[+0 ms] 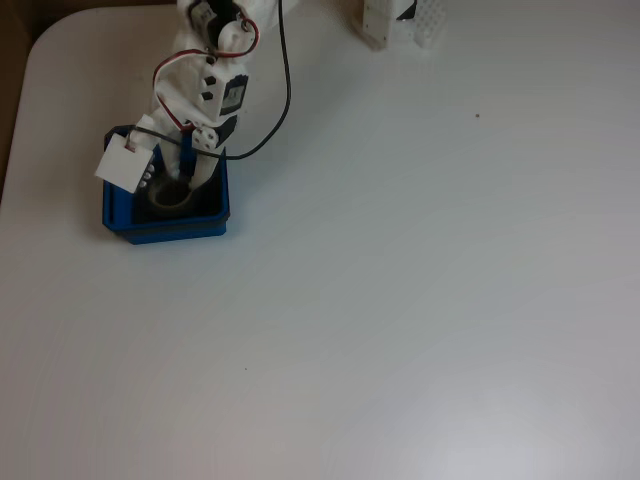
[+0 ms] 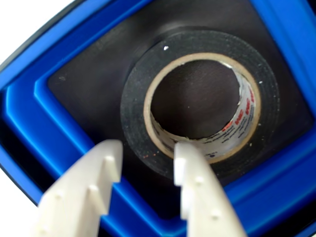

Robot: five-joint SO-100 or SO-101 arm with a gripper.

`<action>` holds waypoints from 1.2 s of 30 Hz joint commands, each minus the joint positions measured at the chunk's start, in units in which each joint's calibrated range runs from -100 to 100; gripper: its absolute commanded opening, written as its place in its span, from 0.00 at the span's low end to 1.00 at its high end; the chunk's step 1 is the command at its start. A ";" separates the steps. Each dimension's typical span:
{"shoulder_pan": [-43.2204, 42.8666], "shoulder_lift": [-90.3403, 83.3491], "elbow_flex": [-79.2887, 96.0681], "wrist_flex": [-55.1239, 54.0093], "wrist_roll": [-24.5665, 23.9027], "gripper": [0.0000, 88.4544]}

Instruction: Pick the black tape roll and drop it in the blue box

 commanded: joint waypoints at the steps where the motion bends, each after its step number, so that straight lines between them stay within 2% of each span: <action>1: 0.18 -7.53 4.01 -0.45 -0.28 0.11; 12: -0.41 -29.27 25.84 -1.93 -0.37 0.11; 25: -0.41 -54.10 53.51 -15.38 0.16 0.11; 36: -0.50 -74.76 74.54 -18.85 0.25 0.11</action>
